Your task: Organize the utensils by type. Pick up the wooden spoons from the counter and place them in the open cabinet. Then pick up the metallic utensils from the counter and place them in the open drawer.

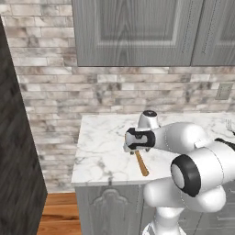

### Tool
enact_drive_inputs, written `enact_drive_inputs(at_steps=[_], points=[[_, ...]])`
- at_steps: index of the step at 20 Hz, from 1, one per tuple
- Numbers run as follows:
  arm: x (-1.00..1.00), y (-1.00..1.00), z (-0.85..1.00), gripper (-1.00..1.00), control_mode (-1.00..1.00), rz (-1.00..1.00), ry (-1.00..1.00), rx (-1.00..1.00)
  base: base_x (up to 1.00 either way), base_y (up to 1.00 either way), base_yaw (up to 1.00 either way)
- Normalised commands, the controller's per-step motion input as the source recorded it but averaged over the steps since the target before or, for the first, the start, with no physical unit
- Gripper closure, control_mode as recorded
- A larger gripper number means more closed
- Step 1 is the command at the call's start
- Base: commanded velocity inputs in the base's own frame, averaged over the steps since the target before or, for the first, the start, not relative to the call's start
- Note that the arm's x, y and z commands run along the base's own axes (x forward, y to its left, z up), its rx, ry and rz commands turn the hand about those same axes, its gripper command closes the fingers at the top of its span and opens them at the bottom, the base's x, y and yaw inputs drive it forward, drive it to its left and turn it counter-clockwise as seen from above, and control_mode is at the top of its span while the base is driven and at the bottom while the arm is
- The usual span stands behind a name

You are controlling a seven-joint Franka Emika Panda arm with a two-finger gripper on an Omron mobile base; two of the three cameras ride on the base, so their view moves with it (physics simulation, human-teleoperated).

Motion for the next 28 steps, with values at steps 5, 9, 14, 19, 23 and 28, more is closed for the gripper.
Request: enact_drive_inputs(at_steps=[5, 9, 14, 19, 23, 28], points=[[0.17, 0.1, -0.29, -1.0, -1.0, 0.0, 0.12, 0.0, 0.0, 0.0, 0.0], [0.18, 0.03, -0.37, -1.0, -1.0, 0.0, 0.13, 0.0, 0.0, 0.0, 0.0], [0.14, 0.0, -0.39, -1.0, -1.0, 0.0, 0.11, -0.01, 0.0, 0.0, 0.0], [-0.24, 0.0, -0.24, 1.0, -1.0, 0.0, 0.0, -0.02, 0.0, 0.0, 0.0], [-0.28, -0.01, -0.05, 1.0, -1.0, 0.01, 0.03, 0.0, 0.0, 0.0, 0.0], [-0.29, -0.06, 0.25, 1.0, -1.0, 0.15, 0.09, 0.0, 0.0, 0.0, 0.0]])
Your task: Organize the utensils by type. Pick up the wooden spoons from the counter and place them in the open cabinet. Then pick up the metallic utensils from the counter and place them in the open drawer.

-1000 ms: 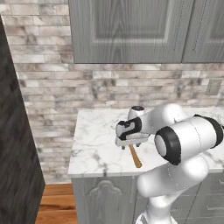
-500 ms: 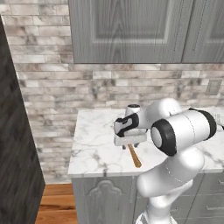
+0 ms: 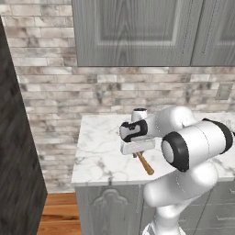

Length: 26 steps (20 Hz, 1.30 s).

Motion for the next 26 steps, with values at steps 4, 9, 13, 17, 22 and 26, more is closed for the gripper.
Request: enact_drive_inputs(at_steps=[4, 9, 13, 17, 22, 26], points=[[-0.36, 0.0, 0.64, 1.0, -1.0, 0.26, 0.0, -0.02, 0.0, 0.0, 0.0], [-0.39, 0.0, 0.68, 1.0, -1.0, 0.35, 0.0, -0.13, 0.0, 0.0, 0.0], [-0.39, 0.0, 0.53, 1.0, -1.0, 0.43, 0.0, -0.19, 0.0, 0.0, 0.0], [-0.38, -0.03, 0.38, 1.0, -1.0, 0.47, 0.0, -0.2, 0.0, 0.0, 0.0], [-0.34, -0.11, 0.4, 1.0, -1.0, 0.38, 0.0, -0.13, 0.0, 0.0, 0.0], [-0.25, -0.13, 0.21, 1.0, -1.0, 0.11, 0.01, 0.02, 0.0, 0.0, 0.0]])
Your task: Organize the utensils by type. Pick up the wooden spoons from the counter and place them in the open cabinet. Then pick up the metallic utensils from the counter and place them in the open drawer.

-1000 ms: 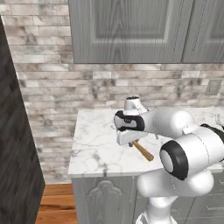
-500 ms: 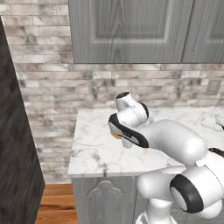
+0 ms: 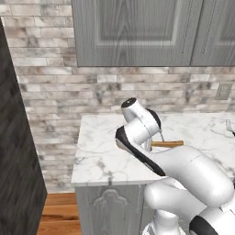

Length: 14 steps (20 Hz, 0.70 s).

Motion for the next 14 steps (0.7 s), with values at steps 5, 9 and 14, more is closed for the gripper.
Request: enact_drive_inputs(at_steps=[5, 9, 14], points=[[-0.07, -0.08, 0.0, 1.0, -1.0, 0.01, 0.0, 0.0, 0.0, 0.0, 0.0], [-0.08, 0.0, 0.0, 1.0, -1.0, 0.01, -0.06, 0.0, 0.0, 0.0, 0.0], [-0.23, 0.0, 0.0, 1.0, 1.0, 0.0, -0.11, 0.01, -0.49, -0.06, -0.04]])
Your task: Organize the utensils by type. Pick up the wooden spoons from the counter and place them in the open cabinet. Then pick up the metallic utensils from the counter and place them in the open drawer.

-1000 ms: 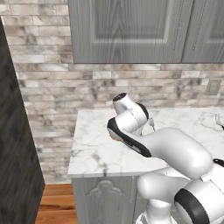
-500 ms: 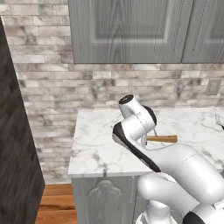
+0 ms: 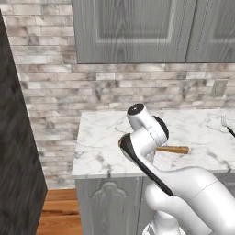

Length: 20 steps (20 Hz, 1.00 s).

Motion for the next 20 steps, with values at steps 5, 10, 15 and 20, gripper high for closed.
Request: enact_drive_inputs(at_steps=[5, 10, 15, 20], points=[[0.0, 0.0, 0.0, 1.0, 1.0, 0.0, 0.0, 0.0, -0.87, -0.25, -0.13], [0.0, 0.0, 0.0, 1.0, 1.0, 0.0, 0.0, 0.0, -0.8, -0.28, -0.17], [0.0, 0.0, 0.0, 1.0, 1.0, 0.0, 0.0, 0.0, -0.72, -0.3, -0.16], [0.0, 0.0, 0.0, 1.0, 1.0, 0.0, 0.0, 0.0, -0.41, -0.39, -0.27]])
